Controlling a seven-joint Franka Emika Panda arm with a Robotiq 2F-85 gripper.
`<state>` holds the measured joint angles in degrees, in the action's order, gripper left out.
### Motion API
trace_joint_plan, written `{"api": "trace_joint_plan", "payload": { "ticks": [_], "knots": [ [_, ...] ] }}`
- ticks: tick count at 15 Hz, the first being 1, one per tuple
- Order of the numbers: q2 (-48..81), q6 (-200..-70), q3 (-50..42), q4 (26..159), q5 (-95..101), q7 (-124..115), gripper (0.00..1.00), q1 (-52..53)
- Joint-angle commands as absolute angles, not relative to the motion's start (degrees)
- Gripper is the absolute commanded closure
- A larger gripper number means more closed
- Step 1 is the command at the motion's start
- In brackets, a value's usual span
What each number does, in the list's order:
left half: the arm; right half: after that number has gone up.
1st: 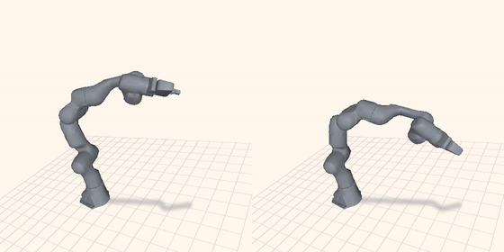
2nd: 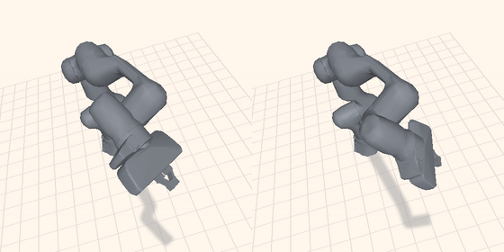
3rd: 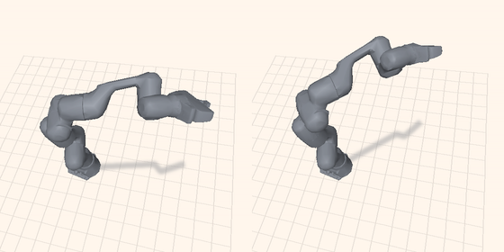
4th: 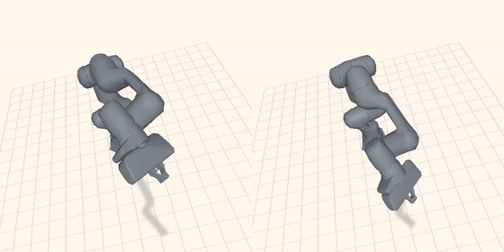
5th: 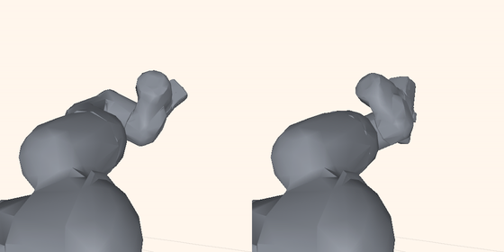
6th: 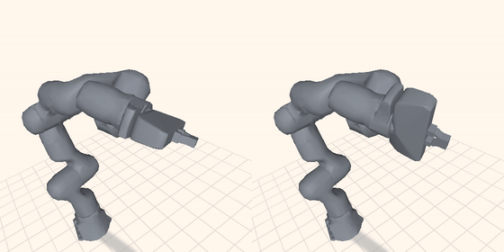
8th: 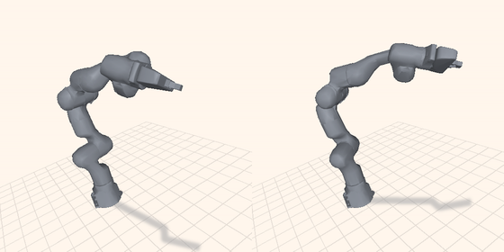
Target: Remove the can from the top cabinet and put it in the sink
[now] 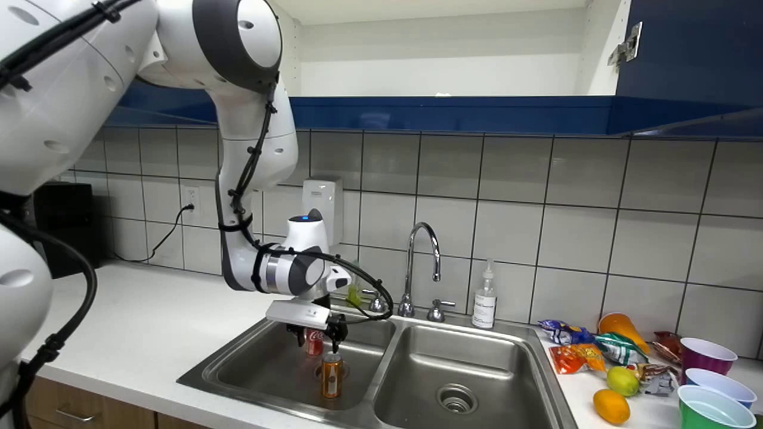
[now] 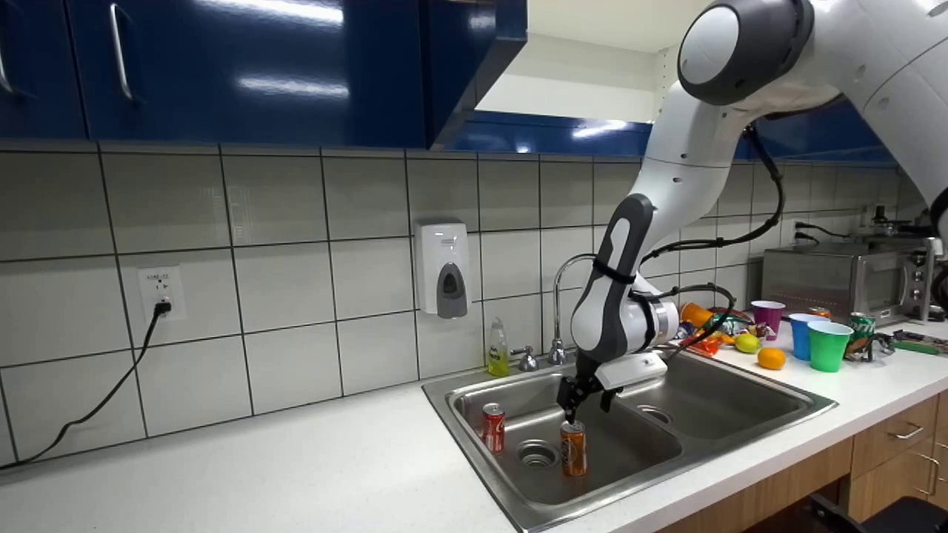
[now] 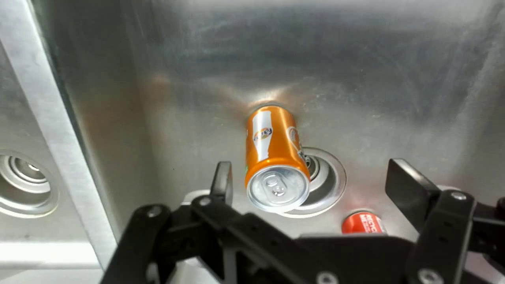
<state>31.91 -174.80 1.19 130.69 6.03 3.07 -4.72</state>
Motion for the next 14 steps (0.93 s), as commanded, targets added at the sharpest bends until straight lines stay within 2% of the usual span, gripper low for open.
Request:
{"api": "trace_joint_plan", "payload": {
  "ticks": [1, 7, 14],
  "knots": [
    [24.61, -163.92, 4.14, 133.93, 3.51, 5.19, 0.0, -6.65],
    [19.9, -149.94, 5.24, 133.75, -2.46, 7.94, 0.0, -6.25],
    [13.63, -141.38, 3.98, 135.52, -2.75, 8.06, 0.0, -3.92]
  ]
}}
